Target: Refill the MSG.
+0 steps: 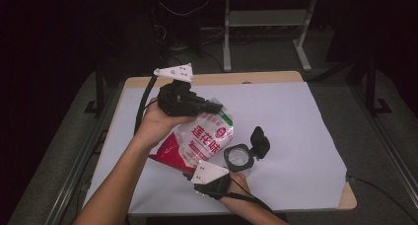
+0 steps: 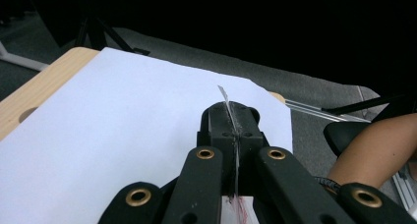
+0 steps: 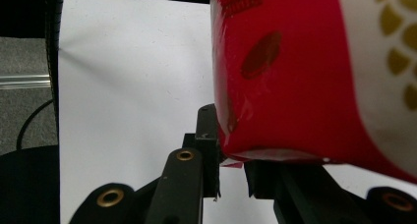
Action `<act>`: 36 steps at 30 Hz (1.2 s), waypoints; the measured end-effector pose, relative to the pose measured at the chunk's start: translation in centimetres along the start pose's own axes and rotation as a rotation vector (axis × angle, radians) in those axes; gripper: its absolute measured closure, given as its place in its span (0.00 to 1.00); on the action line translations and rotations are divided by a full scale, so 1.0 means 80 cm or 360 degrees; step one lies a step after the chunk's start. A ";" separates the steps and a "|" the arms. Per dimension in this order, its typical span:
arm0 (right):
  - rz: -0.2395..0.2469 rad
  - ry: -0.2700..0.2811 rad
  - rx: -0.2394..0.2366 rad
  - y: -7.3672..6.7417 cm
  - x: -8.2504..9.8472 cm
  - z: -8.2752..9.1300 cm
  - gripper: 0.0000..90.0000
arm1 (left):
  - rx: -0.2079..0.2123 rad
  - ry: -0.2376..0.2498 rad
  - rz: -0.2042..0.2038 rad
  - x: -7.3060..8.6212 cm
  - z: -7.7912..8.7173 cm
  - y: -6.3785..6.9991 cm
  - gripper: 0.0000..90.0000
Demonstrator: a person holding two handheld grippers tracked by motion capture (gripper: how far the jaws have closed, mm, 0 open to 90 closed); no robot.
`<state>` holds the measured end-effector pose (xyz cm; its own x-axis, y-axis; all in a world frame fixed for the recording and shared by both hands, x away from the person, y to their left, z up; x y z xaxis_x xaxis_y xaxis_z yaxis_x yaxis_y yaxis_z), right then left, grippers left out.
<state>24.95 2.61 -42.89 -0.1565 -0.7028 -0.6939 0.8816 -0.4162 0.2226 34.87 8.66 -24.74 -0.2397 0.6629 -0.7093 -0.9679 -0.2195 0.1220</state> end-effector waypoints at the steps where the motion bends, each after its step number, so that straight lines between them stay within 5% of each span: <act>1: -0.0001 0.0002 -0.0005 0.001 0.001 0.001 0.87 | 0.0002 -0.0007 0.0000 -0.003 -0.003 0.002 1.00; 18: 0.0036 0.0101 -0.0103 0.000 0.006 0.020 0.87 | -0.0004 -0.0173 -0.0038 -0.032 -0.036 0.017 1.00; 36: 0.0048 0.0123 -0.0202 -0.010 0.012 0.022 0.87 | -0.0088 -0.0447 -0.0095 -0.033 -0.068 0.022 1.00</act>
<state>23.33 1.26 -42.53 -0.0988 -0.6654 -0.7400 0.9354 -0.3159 0.1592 34.24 2.60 -26.43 -0.2016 0.8463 -0.4931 -0.9772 -0.2081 0.0423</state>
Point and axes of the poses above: each handheld gripper's, and its own axes: z roughly backward along the jaws, x roughly out of its underside, y roughly to its right, the point moved 4 cm from there along -z, roughly forward along the jaws, and after that the axes turned 15 degrees about -y, right-handed, at the moved point
